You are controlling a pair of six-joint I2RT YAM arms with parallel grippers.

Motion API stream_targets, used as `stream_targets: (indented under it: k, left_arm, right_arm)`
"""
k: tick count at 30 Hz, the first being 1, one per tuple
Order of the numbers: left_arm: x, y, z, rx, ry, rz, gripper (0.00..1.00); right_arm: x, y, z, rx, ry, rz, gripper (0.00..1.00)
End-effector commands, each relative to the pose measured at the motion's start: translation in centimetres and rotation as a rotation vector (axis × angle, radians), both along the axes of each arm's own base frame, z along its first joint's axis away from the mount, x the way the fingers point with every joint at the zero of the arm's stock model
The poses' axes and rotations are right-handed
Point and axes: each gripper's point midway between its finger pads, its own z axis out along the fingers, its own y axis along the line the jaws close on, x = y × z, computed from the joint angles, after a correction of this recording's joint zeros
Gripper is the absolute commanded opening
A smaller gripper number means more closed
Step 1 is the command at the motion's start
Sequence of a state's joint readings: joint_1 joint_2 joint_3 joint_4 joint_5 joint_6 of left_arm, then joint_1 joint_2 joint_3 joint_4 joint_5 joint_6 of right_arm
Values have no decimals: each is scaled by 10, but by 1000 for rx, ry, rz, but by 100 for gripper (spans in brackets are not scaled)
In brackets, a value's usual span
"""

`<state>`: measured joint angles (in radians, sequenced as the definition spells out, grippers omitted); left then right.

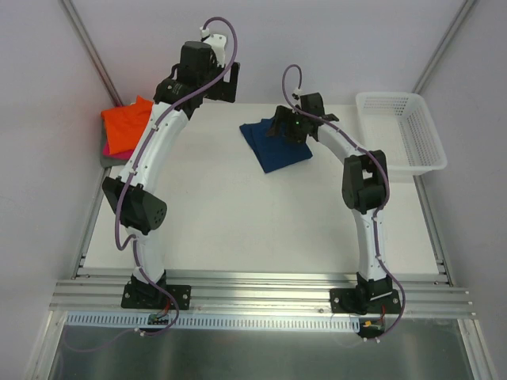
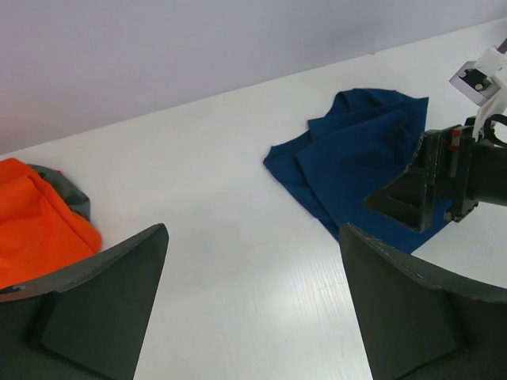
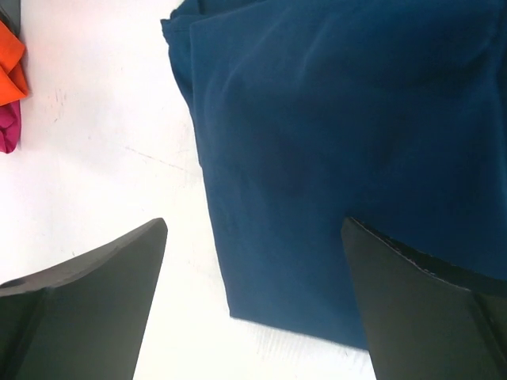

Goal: Fold and stack the t-shirts
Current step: Put the neatly folded tshirt into the corner of the board with the left arm

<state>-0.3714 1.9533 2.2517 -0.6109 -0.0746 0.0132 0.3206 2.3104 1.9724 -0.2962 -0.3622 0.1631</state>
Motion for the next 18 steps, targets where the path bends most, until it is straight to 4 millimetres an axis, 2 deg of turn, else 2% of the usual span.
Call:
stream_targets:
  k: [1,4,8,12,13,16,18]
  left_arm:
    - [-10,18,4,22,4,66,91]
    - [-17,24,11,35,-8,75,92]
    - [-23,31,27,41,-45,91,93]
    - [-24,33,45,34,-87,97,94]
    - [-24,34,47,33,-91,97,94]
    - [-26,35,52,29,-103,103,95]
    - [-26,36,50,32,-96,105,95]
  right_arm:
    - [6,23,1,83,24,11,97]
    - [1,24,-20,83,81,3,97]
    - [-30,25,-38,90,198,6,97]
    - [-87,16,-60,75,368,-8,97]
    - [-108,10,-64,62,409,-6,97]
    - [-149,1,-61,46,477,-8,97]
    - [-169,-1,-58,32,503,1,97]
